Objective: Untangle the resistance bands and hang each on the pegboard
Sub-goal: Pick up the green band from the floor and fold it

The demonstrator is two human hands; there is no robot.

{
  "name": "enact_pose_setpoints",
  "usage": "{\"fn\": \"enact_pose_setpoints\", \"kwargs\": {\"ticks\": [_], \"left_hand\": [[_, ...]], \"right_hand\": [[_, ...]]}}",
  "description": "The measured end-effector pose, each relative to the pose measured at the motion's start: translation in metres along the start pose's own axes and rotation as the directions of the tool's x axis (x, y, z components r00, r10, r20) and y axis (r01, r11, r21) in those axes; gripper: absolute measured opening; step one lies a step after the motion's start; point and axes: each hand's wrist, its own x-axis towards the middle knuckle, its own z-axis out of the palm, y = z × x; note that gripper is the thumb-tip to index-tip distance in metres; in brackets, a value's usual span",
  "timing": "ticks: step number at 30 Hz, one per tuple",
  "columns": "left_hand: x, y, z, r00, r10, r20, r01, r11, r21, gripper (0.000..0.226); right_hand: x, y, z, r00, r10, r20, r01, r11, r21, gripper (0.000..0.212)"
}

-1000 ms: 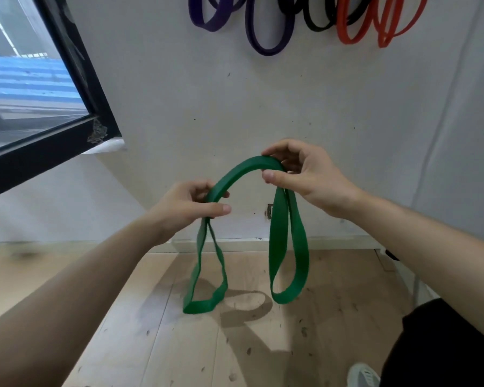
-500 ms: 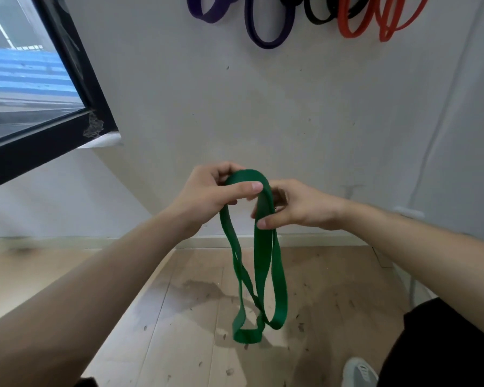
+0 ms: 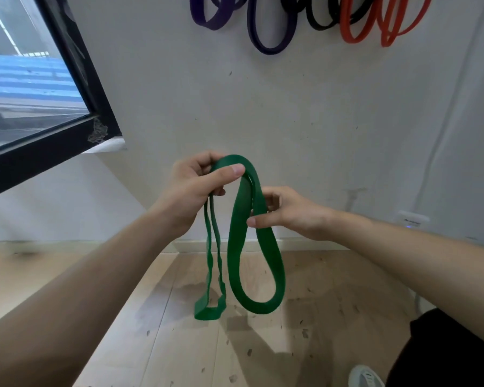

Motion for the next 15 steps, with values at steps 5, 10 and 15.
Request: {"fn": "enact_pose_setpoints", "kwargs": {"ticks": [5,10,15], "left_hand": [[0.002,0.003,-0.006,0.998,0.0,-0.066,-0.003,0.999,-0.05,0.029],[0.001,0.005,-0.016,0.997,-0.011,-0.08,0.0,0.992,-0.129,0.034],[-0.001,0.008,-0.017,1.0,-0.013,-0.013,0.011,0.983,-0.183,0.019]], "right_hand": [[0.005,-0.002,0.005,1.0,0.012,0.028,-0.014,0.997,0.074,0.032],[0.007,-0.003,0.008,0.999,0.021,0.04,-0.026,0.993,0.112,0.045],[0.007,-0.01,0.009,0.999,0.006,0.046,-0.011,0.995,0.101,0.059]]}}
